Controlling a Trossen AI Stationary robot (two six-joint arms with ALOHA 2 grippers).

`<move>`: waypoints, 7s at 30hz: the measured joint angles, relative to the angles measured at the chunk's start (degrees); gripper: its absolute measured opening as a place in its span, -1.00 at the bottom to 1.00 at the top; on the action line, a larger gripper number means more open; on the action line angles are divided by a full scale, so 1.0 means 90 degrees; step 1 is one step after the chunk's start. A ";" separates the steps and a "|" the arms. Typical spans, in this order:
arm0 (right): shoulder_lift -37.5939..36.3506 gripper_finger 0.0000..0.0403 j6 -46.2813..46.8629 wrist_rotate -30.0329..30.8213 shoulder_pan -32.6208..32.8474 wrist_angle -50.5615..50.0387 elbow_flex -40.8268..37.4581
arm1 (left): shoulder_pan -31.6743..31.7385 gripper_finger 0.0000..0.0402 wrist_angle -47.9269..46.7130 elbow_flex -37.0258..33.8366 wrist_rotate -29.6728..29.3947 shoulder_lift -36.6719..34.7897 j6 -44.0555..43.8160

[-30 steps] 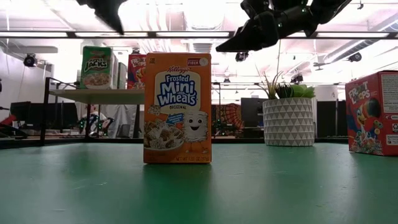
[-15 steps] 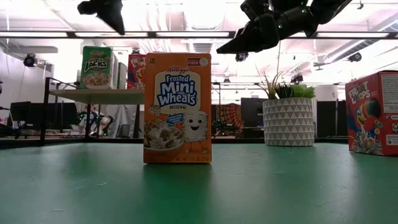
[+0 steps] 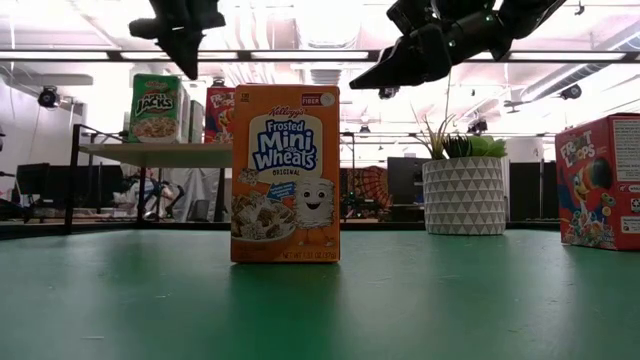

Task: Stack cereal on shelf
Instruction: Put the green cereal box on the shelf aligned with other green cereal boxes, then adjust the green cereal boxes on the shelf

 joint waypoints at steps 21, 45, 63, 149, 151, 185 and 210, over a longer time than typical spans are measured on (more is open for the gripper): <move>-0.0005 0.00 0.0048 0.0000 0.0000 0.0009 0.0000 | -0.0083 -1.00 -0.0684 -0.0002 -0.0051 -0.0032 -0.0603; -0.0007 0.00 0.0046 0.0000 0.0000 0.0011 0.0000 | -0.0152 -1.00 -0.0858 0.1040 -0.0814 -0.0044 0.0320; -0.0010 0.00 0.0048 0.0000 0.0000 -0.0008 0.0000 | 0.1276 -1.00 -0.1400 0.0996 0.0210 0.0018 0.1445; -0.0010 0.00 0.0125 0.0005 0.0000 -0.0023 0.0000 | 0.1098 -1.00 -0.0335 0.0955 0.0140 0.0737 0.2068; -0.0010 0.00 0.0126 0.0005 0.0000 -0.0025 0.0000 | 0.1105 -1.00 -0.0398 0.0957 0.0087 0.0753 0.2058; -0.0010 0.00 0.0115 0.0005 0.0000 -0.0046 0.0000 | 0.1139 -1.00 -0.0672 0.0750 -0.0396 0.0758 0.2003; -0.0010 0.00 0.0106 0.0005 0.0000 -0.0057 0.0000 | 0.1139 -1.00 -0.0711 0.0750 -0.0420 0.0758 0.1826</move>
